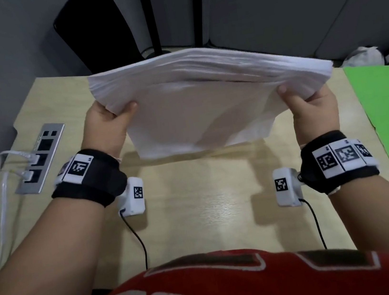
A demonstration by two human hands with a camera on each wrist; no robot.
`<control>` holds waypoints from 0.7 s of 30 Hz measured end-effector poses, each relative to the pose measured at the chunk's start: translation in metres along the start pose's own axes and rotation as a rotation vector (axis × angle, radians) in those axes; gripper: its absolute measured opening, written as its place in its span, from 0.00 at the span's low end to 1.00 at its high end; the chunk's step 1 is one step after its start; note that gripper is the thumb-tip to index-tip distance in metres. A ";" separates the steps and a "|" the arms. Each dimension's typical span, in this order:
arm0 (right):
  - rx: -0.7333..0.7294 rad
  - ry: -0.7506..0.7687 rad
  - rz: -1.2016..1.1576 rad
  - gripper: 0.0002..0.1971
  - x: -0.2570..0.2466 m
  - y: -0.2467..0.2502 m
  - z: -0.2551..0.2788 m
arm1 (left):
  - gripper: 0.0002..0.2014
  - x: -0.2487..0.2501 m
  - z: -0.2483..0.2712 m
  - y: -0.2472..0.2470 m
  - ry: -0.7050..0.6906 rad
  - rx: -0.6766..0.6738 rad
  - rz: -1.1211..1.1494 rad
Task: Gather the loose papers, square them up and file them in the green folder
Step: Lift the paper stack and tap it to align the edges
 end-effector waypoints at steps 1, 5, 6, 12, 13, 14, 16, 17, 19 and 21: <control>0.016 0.008 -0.014 0.08 -0.002 0.001 0.001 | 0.11 0.004 0.001 -0.001 -0.015 0.012 0.006; 0.054 0.026 -0.057 0.09 -0.005 0.003 0.004 | 0.09 0.012 0.004 -0.003 -0.079 0.039 -0.021; 0.048 0.022 -0.061 0.08 -0.004 0.002 0.005 | 0.09 0.012 0.004 -0.002 -0.082 0.046 -0.027; 0.130 0.046 -0.084 0.09 -0.015 0.008 0.007 | 0.10 0.022 0.006 -0.002 -0.154 0.067 0.009; 0.155 0.061 -0.103 0.10 -0.018 0.010 0.007 | 0.10 0.027 0.005 -0.003 -0.179 0.066 0.019; 0.172 0.070 -0.121 0.10 -0.020 0.010 0.008 | 0.11 0.031 0.005 -0.004 -0.205 0.058 0.010; 0.183 0.073 -0.125 0.11 -0.016 0.008 0.008 | 0.09 0.025 0.004 -0.005 -0.204 0.038 -0.007; 0.169 0.064 -0.105 0.11 -0.010 0.005 0.009 | 0.07 0.015 0.004 -0.006 -0.172 0.033 -0.041; 0.111 0.039 -0.035 0.11 0.007 -0.003 0.015 | 0.09 -0.010 0.008 -0.006 -0.105 0.029 -0.159; 0.057 0.014 0.033 0.13 0.024 -0.010 0.022 | 0.12 -0.039 0.014 -0.004 -0.047 0.007 -0.218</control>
Point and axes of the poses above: each hand's wrist, its own z-axis away from the middle knuckle, its own y-axis out of the back of the hand, x = y × z, the point moved 10 cm from there along -z, towards the middle knuckle, and after that the axes turned 11 degrees about z, right-handed, at the moved point
